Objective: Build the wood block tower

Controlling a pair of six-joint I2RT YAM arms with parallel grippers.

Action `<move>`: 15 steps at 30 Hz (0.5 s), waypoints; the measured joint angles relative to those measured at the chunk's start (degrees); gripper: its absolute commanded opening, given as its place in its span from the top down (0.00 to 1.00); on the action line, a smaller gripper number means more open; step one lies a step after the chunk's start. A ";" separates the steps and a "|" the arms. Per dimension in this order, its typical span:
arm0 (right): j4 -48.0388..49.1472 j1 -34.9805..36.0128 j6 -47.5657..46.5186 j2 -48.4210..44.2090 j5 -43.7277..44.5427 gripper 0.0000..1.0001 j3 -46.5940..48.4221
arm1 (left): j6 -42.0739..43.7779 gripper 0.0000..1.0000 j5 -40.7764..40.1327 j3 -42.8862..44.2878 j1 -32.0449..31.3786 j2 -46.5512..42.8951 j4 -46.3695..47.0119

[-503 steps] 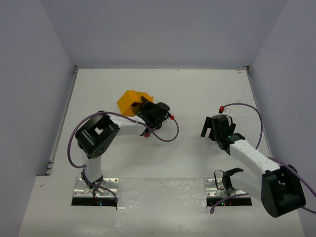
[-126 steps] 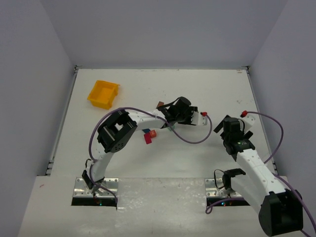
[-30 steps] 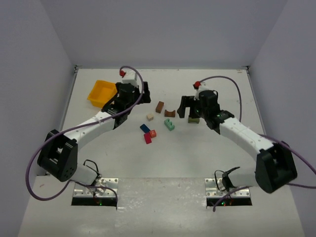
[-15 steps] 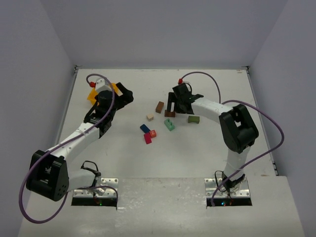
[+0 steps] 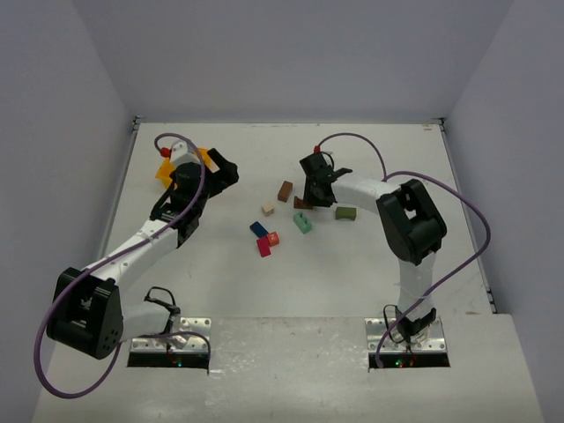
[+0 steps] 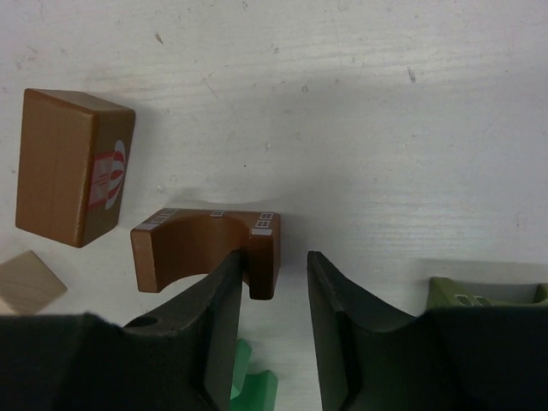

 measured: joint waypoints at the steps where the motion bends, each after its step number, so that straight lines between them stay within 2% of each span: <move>1: -0.02 0.00 0.03 0.24 0.01 0.71 0.02 | 0.02 0.00 0.07 -0.02 0.00 -0.02 0.06; 2: 0.01 0.00 0.07 0.38 -0.03 0.80 0.02 | 0.02 0.00 0.16 -0.02 0.00 -0.02 0.10; 5: 0.82 0.00 -0.29 0.45 -0.40 1.00 0.03 | 0.16 0.00 1.43 -0.11 0.00 -0.02 0.56; 11: 10.00 0.00 -3.79 -1.09 -2.41 1.00 -4.51 | 1.05 0.00 7.96 -0.30 0.00 -0.02 2.02; 15: 19.34 0.00 -9.82 -8.50 -4.35 1.00 -13.61 | 2.53 0.00 16.85 -0.32 0.02 0.08 4.01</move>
